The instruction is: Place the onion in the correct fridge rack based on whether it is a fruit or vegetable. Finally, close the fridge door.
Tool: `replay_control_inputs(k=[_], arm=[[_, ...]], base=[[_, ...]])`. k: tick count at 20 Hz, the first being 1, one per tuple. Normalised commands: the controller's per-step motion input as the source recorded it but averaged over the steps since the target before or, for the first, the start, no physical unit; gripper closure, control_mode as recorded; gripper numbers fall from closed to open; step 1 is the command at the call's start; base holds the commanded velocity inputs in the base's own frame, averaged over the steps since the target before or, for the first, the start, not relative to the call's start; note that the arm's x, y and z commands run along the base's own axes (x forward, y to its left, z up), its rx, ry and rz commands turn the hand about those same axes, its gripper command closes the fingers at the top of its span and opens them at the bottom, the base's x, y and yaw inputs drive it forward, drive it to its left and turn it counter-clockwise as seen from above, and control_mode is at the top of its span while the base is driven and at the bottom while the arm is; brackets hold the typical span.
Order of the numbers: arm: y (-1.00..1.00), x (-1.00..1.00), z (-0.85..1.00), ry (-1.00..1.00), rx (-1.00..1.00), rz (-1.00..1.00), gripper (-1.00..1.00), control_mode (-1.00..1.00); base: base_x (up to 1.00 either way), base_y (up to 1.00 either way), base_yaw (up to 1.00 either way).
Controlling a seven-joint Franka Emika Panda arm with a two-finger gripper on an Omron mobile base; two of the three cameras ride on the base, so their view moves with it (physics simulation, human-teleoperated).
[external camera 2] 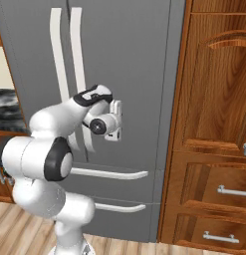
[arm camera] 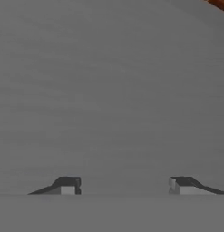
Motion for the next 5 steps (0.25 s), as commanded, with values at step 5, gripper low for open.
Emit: replay_control_inputs(k=[5], arm=[[0.0,-0.12,0.0,0.01,0.0,-0.15,-1.0,-1.0]], base=[[0.0,0.0,0.0]])
